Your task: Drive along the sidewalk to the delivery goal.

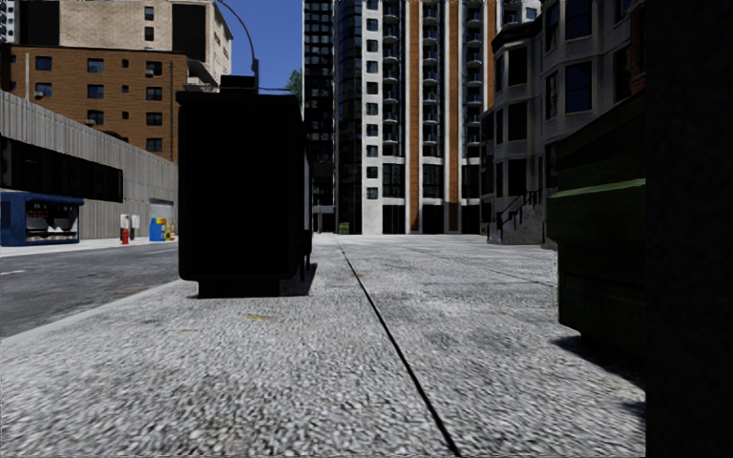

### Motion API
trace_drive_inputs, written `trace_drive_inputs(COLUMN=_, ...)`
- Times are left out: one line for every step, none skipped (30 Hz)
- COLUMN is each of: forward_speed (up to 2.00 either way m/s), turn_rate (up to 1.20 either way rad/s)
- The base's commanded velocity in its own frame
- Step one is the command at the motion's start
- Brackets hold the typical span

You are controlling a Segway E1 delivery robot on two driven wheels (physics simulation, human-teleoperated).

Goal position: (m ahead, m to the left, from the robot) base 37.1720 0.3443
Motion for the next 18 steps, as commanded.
trace_drive_inputs(forward_speed=1.9, turn_rate=-0.45)
trace_drive_inputs(forward_speed=1.9, turn_rate=-0.45)
trace_drive_inputs(forward_speed=1.9, turn_rate=-0.45)
trace_drive_inputs(forward_speed=1.9, turn_rate=-0.45)
trace_drive_inputs(forward_speed=1.9, turn_rate=-0.45)
trace_drive_inputs(forward_speed=1.9, turn_rate=-0.45)
trace_drive_inputs(forward_speed=1.9, turn_rate=-0.43)
trace_drive_inputs(forward_speed=1.9, turn_rate=0.0)
trace_drive_inputs(forward_speed=1.9, turn_rate=0.0)
trace_drive_inputs(forward_speed=1.9, turn_rate=0.0)
trace_drive_inputs(forward_speed=1.9, turn_rate=0.0)
trace_drive_inputs(forward_speed=1.9, turn_rate=0.0)
trace_drive_inputs(forward_speed=1.9, turn_rate=0.0)
trace_drive_inputs(forward_speed=1.9, turn_rate=0.0)
trace_drive_inputs(forward_speed=1.9, turn_rate=0.0)
trace_drive_inputs(forward_speed=1.9, turn_rate=0.0)
trace_drive_inputs(forward_speed=1.9, turn_rate=0.0)
trace_drive_inputs(forward_speed=1.9, turn_rate=0.0)
